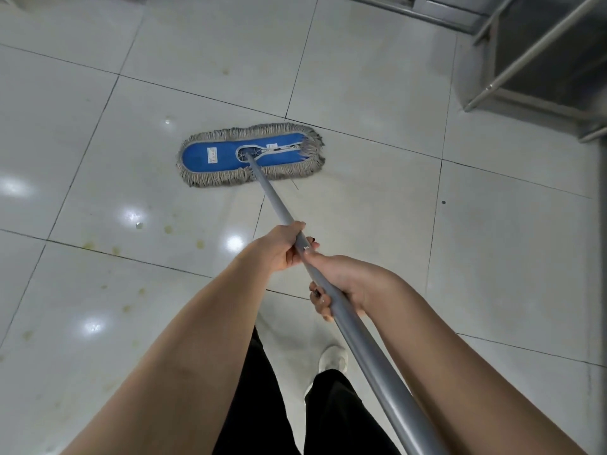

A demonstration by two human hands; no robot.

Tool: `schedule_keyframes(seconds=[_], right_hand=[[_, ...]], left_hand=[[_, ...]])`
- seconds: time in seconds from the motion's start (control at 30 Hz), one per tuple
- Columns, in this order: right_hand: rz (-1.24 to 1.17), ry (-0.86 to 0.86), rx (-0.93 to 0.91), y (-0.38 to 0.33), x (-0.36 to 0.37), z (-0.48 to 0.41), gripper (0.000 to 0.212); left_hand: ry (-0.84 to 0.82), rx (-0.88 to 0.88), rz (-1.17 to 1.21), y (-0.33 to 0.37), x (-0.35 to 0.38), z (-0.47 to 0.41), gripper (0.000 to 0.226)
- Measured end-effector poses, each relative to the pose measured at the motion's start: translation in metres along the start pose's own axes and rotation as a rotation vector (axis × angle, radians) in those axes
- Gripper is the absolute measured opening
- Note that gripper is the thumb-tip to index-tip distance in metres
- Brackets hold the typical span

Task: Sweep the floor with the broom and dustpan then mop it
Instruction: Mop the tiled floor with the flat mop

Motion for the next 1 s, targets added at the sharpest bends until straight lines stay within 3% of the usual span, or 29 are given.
schedule_keyframes(seconds=[0.37, 0.6, 0.83, 1.0], right_hand=[[-0.056, 0.014, -0.043, -0.195, 0.121, -0.036, 0.055], [-0.071, 0.011, -0.086, -0.288, 0.157, -0.064, 0.054], [-0.111, -0.035, -0.19, -0.354, 0.173, -0.103, 0.049], [-0.202, -0.121, -0.187, -0.351, 0.179, -0.125, 0.051]], left_hand=[[0.014, -0.009, -0.063, 0.198, -0.112, -0.027, 0.021], [0.051, 0.014, -0.079, 0.292, -0.154, -0.05, 0.026], [0.103, 0.121, -0.106, 0.355, -0.177, -0.082, 0.028], [0.168, 0.143, -0.072, 0.353, -0.186, -0.092, 0.027]])
Point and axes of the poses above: each hand's wrist, its own z-axis away from the middle knuckle, its own x-axis out of the palm, y = z × x, the point moved 10 cm from there along -z, towards the middle knuckle, and after that the axes turned 5 degrees about -y, right-handed, at the moved point
